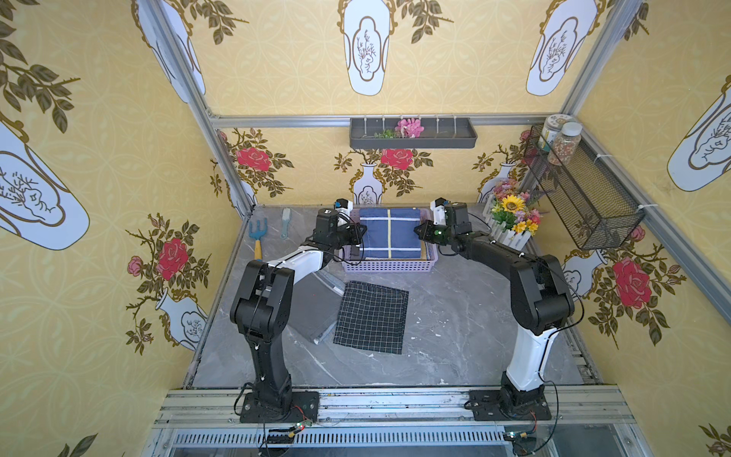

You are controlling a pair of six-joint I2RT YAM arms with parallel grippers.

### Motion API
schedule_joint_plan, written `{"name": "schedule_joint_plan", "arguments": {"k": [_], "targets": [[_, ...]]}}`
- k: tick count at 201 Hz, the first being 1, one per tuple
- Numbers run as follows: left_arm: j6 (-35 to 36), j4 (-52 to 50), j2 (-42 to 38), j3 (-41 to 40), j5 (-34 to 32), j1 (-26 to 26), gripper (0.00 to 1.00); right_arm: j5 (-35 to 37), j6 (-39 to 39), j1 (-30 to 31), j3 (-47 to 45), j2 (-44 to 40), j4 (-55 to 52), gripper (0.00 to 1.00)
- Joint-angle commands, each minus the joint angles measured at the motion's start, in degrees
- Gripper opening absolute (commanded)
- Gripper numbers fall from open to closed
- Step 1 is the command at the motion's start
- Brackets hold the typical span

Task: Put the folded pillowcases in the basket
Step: Place the pillowcase in the basket.

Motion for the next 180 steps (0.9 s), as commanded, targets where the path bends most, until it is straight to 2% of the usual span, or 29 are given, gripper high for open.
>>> {"name": "schedule_joint_plan", "arguments": {"k": [1, 15, 26, 30, 39, 45, 60, 69, 93, 108, 132, 137, 149, 154, 158, 180], "targets": [[-0.1, -0.4, 0.6, 0.4, -1.7, 0.6, 0.0, 3.1, 0.5, -0.6, 0.6, 0.4, -0.2, 0.0], [-0.2, -0.6, 0.7, 0.6, -1.5, 0.7, 0.02, 3.1, 0.5, -0.6, 0.9, 0.6, -0.4, 0.0], [-0.2, -1.0, 0.8, 0.9, -1.4, 0.8, 0.1, 3.0, 0.5, -0.6, 1.1, 0.6, -0.6, 0.01], [-0.3, -1.2, 0.7, 1.2, -1.4, 0.8, 0.17, 3.0, 0.6, -0.6, 1.2, 0.6, -0.6, 0.04], [-0.4, -2.0, 0.8, 1.5, -1.2, 0.9, 0.48, 2.8, 0.8, -0.7, 1.5, 0.6, -1.1, 0.16], [-0.3, -2.6, 0.7, 1.8, -1.0, 0.9, 0.62, 2.6, 1.0, -0.7, 1.7, 0.5, -1.4, 0.22], [-0.9, -3.2, -0.2, 1.9, -1.8, 0.9, 0.86, 2.6, 1.3, -0.7, 1.8, 0.0, -1.9, 0.4], [-1.0, -3.7, -0.9, 2.0, -2.7, 0.9, 0.95, 2.9, 1.5, -0.7, 1.4, -0.6, -2.0, 0.49], [-1.2, -5.1, -3.4, 1.8, -3.8, 0.9, 1.0, 2.9, 1.2, -0.7, 0.6, -2.9, -2.7, 0.61], [-1.3, -5.3, -5.3, 1.1, -4.0, 0.9, 1.0, 3.1, 1.0, -0.7, 0.1, -4.5, -3.4, 0.63], [-1.4, -5.8, -8.5, -0.4, -4.5, 0.9, 1.0, 3.0, 0.7, -0.7, -1.6, -7.7, -4.2, 0.74], [-1.5, -5.9, -9.1, -0.8, -4.5, 0.9, 1.0, 3.0, 0.6, -0.7, -2.0, -8.5, -4.4, 0.8], [-1.6, -6.0, -10.9, -2.0, -4.8, 0.9, 1.0, 2.7, 0.3, -0.6, -3.0, -10.4, -4.9, 0.84], [-1.8, -6.0, -11.7, -2.6, -4.8, 0.9, 1.0, 2.5, 0.1, -0.6, -3.5, -11.3, -5.3, 1.0], [-1.9, -5.9, -12.4, -3.2, -4.9, 0.9, 1.0, 2.5, 0.0, -0.6, -4.0, -12.1, -5.5, 0.97], [-3.1, -5.7, -16.7, -6.8, -5.0, 0.9, 1.0, 2.4, -0.6, -0.2, -6.7, -16.4, -6.9, 0.97]]}}
